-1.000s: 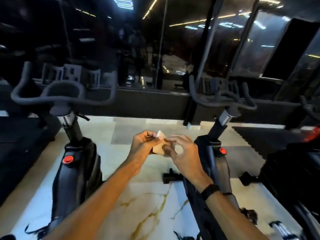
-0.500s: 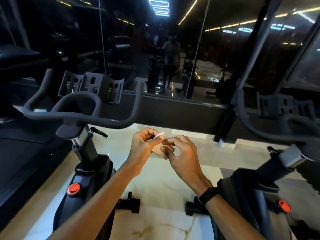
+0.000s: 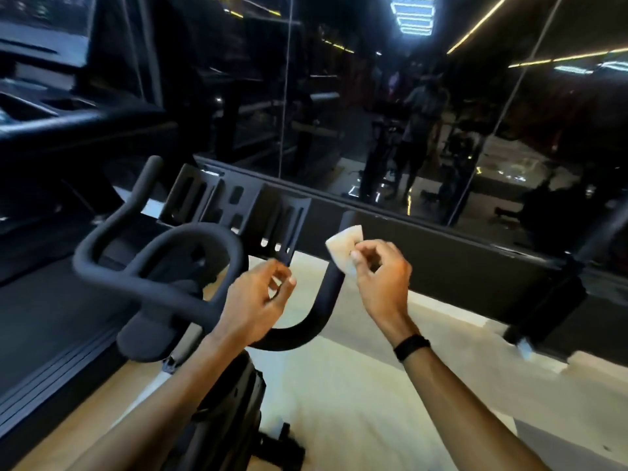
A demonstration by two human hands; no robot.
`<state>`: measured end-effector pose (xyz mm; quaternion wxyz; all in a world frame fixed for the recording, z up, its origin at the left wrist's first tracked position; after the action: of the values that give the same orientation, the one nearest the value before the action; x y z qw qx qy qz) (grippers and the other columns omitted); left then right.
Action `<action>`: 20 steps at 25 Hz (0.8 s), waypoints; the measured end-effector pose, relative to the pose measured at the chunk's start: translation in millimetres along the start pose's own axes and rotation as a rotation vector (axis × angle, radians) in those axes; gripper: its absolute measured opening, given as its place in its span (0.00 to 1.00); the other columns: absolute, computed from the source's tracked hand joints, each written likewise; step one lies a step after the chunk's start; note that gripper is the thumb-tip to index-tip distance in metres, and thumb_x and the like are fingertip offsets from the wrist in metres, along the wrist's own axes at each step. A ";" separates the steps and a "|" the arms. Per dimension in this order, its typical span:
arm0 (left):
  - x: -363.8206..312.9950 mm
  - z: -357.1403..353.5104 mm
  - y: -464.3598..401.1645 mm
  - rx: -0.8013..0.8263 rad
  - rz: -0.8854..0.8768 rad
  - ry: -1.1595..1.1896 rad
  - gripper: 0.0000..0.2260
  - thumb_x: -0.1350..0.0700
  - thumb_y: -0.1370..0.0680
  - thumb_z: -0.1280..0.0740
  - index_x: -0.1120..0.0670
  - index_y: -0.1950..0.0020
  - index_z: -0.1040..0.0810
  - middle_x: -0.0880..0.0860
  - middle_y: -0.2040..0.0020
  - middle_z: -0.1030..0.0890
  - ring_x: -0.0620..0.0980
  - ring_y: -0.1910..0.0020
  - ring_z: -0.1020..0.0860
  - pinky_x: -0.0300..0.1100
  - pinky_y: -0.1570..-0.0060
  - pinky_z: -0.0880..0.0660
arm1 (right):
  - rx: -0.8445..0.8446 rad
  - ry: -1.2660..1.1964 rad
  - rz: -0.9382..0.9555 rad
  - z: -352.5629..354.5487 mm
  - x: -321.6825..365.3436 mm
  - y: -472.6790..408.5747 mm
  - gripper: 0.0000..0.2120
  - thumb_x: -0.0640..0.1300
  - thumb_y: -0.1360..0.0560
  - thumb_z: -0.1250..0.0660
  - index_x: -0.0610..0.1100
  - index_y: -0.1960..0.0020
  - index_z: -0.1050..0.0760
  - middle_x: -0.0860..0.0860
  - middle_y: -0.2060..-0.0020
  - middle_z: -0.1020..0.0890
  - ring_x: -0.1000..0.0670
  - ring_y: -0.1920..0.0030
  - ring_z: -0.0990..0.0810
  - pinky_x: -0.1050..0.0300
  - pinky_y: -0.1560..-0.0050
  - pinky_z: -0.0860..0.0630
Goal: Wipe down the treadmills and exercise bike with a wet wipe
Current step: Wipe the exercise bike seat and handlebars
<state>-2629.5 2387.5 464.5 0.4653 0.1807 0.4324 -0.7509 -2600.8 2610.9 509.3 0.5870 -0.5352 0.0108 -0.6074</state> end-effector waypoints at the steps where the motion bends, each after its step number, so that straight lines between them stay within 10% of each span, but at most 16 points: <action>1: 1.7 -10.1 -0.1 0.042 -0.010 -0.175 0.11 0.43 0.20 0.37 0.49 0.49 0.23 0.45 0.53 0.18 0.49 0.55 0.19 0.46 0.56 0.27 | -0.024 0.007 0.012 -3.2 -5.3 -20.9 0.04 0.39 0.25 0.29 0.46 0.52 0.19 0.52 0.57 0.20 0.47 0.55 0.21 0.51 0.51 0.24; 9: 15.2 -26.0 -1.5 0.082 0.113 -0.419 0.13 0.39 0.18 0.42 0.46 0.56 0.31 0.47 0.54 0.21 0.52 0.58 0.21 0.47 0.58 0.27 | 0.053 -0.020 0.107 -48.0 -27.2 -57.2 0.11 0.31 0.22 0.35 0.37 0.42 0.18 0.50 0.52 0.28 0.49 0.51 0.25 0.73 0.46 0.32; 20: 4.3 -26.8 -1.8 0.146 0.096 -0.489 0.17 0.42 0.16 0.46 0.51 0.59 0.34 0.50 0.62 0.27 0.58 0.59 0.23 0.47 0.63 0.37 | 0.167 0.095 0.033 -54.6 -5.4 15.2 0.13 0.29 0.22 0.35 0.36 0.39 0.19 0.45 0.53 0.26 0.44 0.51 0.23 0.66 0.47 0.31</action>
<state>-2636.7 2407.4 447.5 0.5767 0.0471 0.2426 -0.7786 -2627.8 2576.5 472.8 0.6384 -0.4548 -0.0035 -0.6210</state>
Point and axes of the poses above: each hand's wrist, its own y-axis away from the middle knuckle, its own z-axis out of the back of the hand, x = y × z, the point moved 10 cm from there along -y, towards the middle knuckle
